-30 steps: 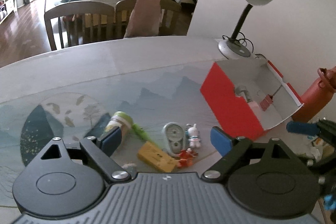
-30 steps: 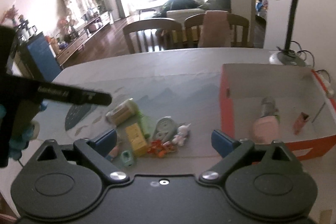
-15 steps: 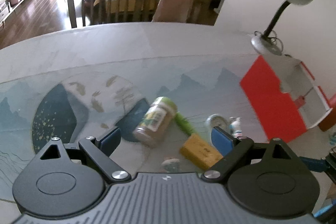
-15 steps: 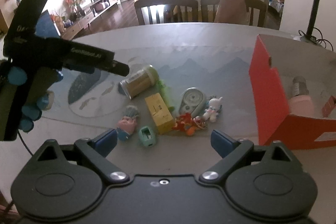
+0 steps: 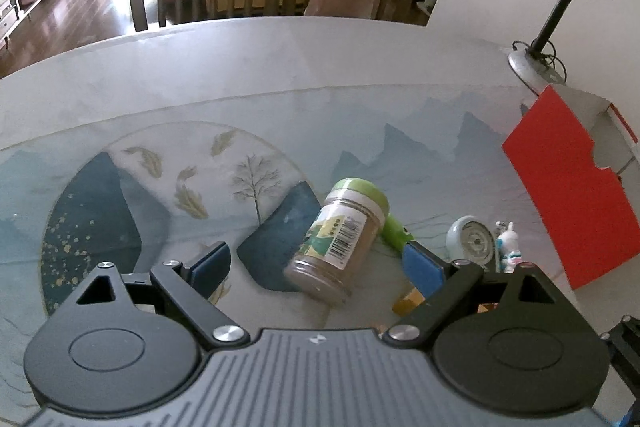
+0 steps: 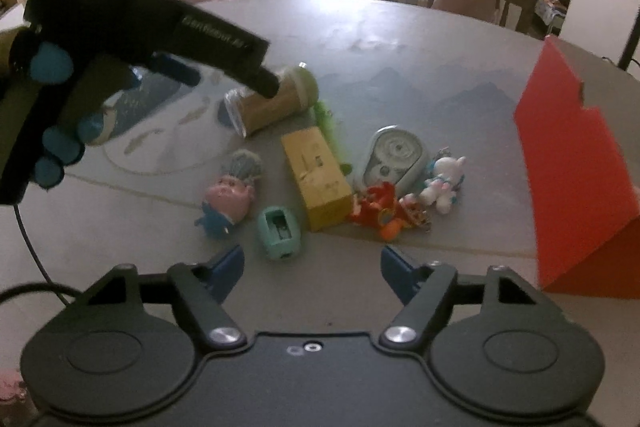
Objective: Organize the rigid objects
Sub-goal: 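Grasp the teal sharpener with the right tool while the left tool grasps the green-lidded jar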
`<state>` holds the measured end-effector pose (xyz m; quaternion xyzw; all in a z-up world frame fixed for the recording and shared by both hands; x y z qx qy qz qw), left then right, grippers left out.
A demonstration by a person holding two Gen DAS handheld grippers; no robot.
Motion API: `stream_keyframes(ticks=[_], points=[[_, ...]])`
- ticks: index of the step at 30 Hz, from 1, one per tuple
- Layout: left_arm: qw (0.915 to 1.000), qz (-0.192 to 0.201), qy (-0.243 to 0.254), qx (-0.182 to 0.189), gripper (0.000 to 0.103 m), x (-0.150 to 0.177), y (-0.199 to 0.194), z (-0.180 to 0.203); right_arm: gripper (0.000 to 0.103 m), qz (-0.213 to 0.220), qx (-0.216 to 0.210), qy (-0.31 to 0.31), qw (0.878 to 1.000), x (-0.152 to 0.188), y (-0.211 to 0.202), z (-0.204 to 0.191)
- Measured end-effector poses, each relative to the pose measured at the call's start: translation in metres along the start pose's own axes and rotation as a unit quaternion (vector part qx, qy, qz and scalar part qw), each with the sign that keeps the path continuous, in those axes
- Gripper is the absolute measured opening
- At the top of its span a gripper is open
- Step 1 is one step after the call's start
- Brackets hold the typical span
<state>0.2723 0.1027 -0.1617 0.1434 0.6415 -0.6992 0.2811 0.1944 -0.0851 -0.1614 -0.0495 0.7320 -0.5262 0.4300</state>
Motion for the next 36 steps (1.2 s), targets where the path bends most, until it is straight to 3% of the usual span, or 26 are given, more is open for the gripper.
stream_keyframes(ticks=[15, 23, 25, 29, 36], points=[[0.9996, -0.012, 0.023, 0.010, 0.093, 0.000, 0.033, 0.002, 0.055, -0.016, -0.006, -0.045, 0.999, -0.001, 0.030, -0.017], [0.9994, -0.010, 0.033, 0.011, 0.092, -0.001, 0.041, 0.006, 0.037, -0.011, -0.007, -0.061, 0.998, -0.006, 0.033, -0.022], [0.9993, -0.011, 0.034, 0.012, 0.080, -0.001, 0.043, 0.007, 0.033, -0.009, -0.007, -0.065, 0.998, -0.006, 0.033, -0.023], [0.9990, -0.011, 0.041, 0.017, 0.073, 0.000, 0.046, 0.011, 0.030, -0.007, -0.003, -0.071, 0.997, -0.006, 0.034, -0.026], [0.9986, -0.010, 0.043, 0.028, 0.051, 0.002, 0.046, 0.015, 0.030, -0.003, -0.002, -0.057, 0.998, -0.001, 0.031, -0.024]])
Point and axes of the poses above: each gripper's, at about its wrist camera, not at the fingertips, and y roughly the way its jaws point, z to its right, x to its underside, the point moved 5 cm from there along y, roughly the way its jaws point, and after that the axes turned 2 degrees about -x, right-handed, at the moved point
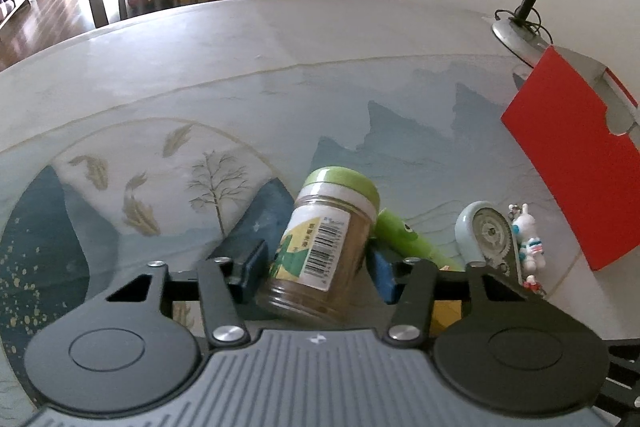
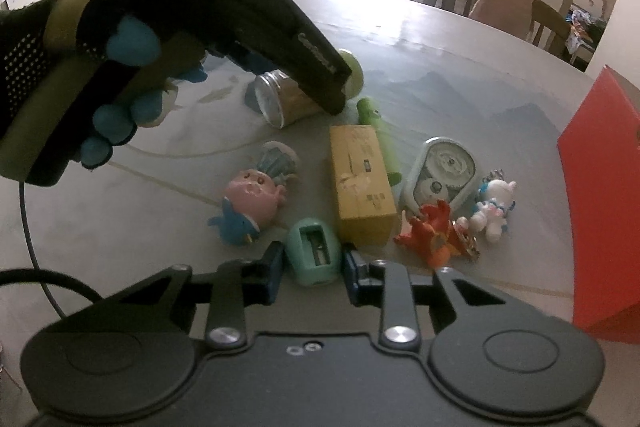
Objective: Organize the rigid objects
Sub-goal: 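Grasp the teal sharpener with the right tool while the left tool grasps the green-lidded jar, then carry the teal sharpener and green-lidded jar with both tools into the box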
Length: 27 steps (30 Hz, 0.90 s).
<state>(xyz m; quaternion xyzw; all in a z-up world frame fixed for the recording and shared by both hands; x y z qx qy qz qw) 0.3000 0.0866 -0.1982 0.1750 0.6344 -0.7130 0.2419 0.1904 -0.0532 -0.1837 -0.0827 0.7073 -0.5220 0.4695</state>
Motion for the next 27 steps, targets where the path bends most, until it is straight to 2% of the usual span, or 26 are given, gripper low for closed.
stream_keyframes(ticks=[4, 14, 27], points=[[1.0000, 0.005, 0.001, -0.007, 0.045, 0.001, -0.003, 0.002, 0.030, 0.003, 0.002, 0.013, 1.000, 0.006, -0.005, 0.003], [0.9995, 0.003, -0.029, -0.014, 0.044, 0.012, -0.020, -0.001, 0.030, 0.020, 0.003, 0.051, 0.998, 0.013, -0.038, 0.017], [0.9988, 0.013, -0.047, -0.001, 0.042, 0.018, -0.068, 0.014, 0.030, 0.048, 0.016, 0.060, 0.997, 0.005, -0.102, 0.041]])
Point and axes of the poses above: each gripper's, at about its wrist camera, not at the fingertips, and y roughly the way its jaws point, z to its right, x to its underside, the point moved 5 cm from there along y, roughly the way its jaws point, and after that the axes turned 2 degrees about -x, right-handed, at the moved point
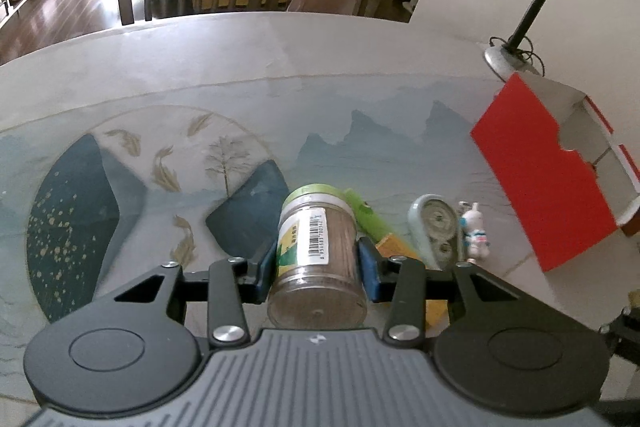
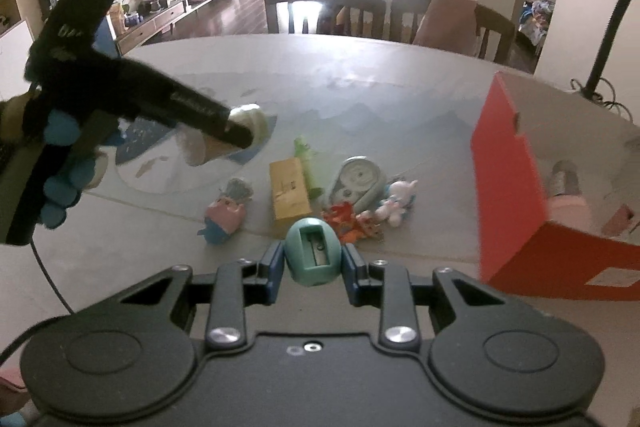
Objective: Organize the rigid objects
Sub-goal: 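Carry the teal sharpener and green-lidded jar with both tools into the box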
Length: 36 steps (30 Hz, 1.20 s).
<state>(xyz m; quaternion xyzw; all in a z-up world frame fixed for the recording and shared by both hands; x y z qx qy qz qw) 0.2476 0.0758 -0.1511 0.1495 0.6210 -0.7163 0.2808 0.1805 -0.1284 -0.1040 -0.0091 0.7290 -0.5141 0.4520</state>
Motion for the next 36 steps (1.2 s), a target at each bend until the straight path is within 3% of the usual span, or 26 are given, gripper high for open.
stream_keyframes(ticks=[8, 20, 36], points=[[1.0000, -0.004, 0.007, 0.000, 0.042, 0.001, -0.030, 0.029, 0.030, 0.027, 0.004, 0.013, 1.000, -0.015, -0.037, 0.030], [0.9989, 0.013, 0.020, 0.039, 0.042, -0.014, -0.060, 0.096, 0.030, 0.060, 0.030, 0.026, 0.997, -0.030, -0.074, 0.095], [0.9952, 0.020, 0.061, 0.074, 0.042, -0.040, -0.045, 0.203, 0.030, 0.068, 0.060, 0.049, 0.995, -0.027, -0.082, 0.191]])
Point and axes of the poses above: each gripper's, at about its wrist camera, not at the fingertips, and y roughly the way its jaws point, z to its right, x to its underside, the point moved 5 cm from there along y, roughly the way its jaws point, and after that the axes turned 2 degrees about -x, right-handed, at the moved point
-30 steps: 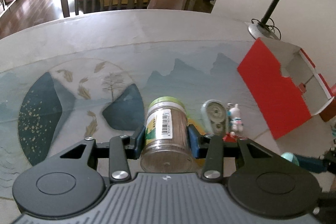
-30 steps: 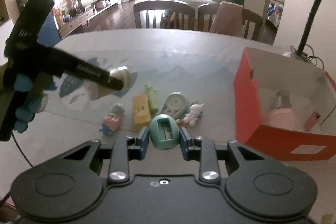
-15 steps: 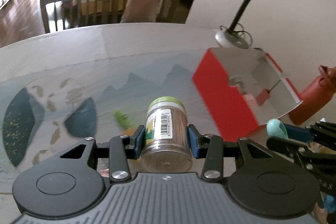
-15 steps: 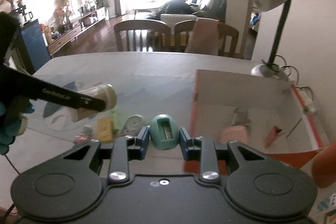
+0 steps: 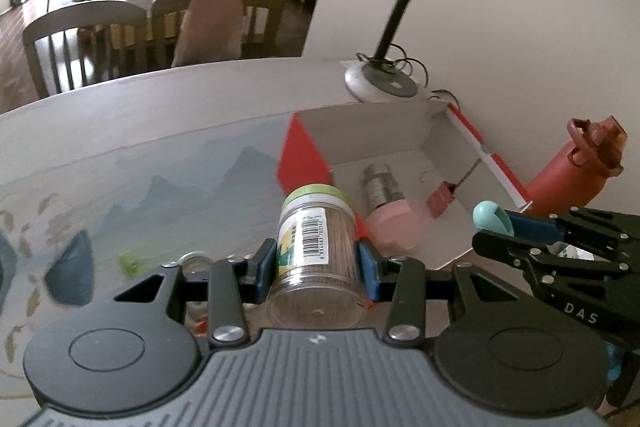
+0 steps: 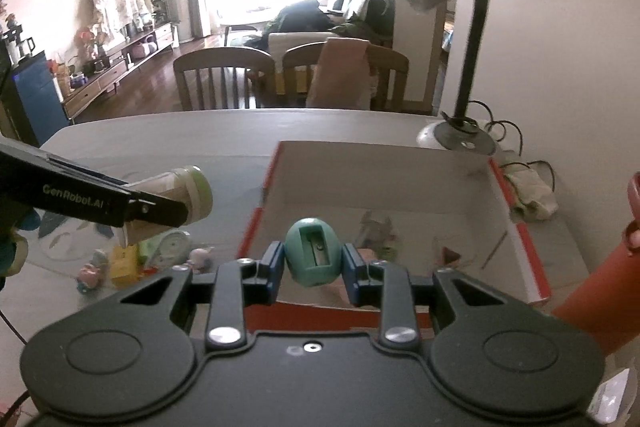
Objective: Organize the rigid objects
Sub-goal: 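Carry the teal sharpener and green-lidded jar with both tools into the box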
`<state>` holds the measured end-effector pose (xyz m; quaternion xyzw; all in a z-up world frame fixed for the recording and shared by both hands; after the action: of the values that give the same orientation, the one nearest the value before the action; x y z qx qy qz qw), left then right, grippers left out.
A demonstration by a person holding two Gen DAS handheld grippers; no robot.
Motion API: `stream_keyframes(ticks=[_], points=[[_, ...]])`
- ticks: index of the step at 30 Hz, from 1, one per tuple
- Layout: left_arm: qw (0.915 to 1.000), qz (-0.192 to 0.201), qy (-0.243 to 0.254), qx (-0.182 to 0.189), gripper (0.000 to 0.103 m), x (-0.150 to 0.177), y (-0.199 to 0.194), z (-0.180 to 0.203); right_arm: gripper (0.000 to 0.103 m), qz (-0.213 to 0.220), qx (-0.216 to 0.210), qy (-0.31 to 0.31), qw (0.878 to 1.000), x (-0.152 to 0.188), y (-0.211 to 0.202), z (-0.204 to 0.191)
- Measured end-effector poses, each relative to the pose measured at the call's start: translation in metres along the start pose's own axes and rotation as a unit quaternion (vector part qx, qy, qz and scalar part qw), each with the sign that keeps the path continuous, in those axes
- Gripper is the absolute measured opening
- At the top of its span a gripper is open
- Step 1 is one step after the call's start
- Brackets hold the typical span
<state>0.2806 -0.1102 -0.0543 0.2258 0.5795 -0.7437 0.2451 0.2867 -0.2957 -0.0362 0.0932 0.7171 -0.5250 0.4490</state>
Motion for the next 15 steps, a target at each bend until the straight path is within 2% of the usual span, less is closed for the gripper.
stream_keyframes(ticks=[7, 15], points=[[0.9998, -0.005, 0.020, 0.007, 0.042, -0.016, 0.026, 0.041, 0.030, -0.005, 0.006, 0.019, 1.000, -0.001, 0.007, 0.035], [0.9991, -0.021, 0.038, -0.003, 0.042, -0.031, 0.068, 0.066, 0.030, -0.026, 0.016, 0.039, 0.999, 0.001, 0.025, 0.065]])
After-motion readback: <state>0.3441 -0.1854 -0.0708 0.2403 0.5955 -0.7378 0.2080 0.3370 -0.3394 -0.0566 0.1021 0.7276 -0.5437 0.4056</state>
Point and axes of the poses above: each gripper's, at about its wrist camera, not at the fingertips, and y roughly the way its jaws point, z to its right, x to its underside, the point moved 5 cm from there along y, roughly the way its jaws point, and after that the axes turned 2 degrees about -x, right-handed, at the moved point
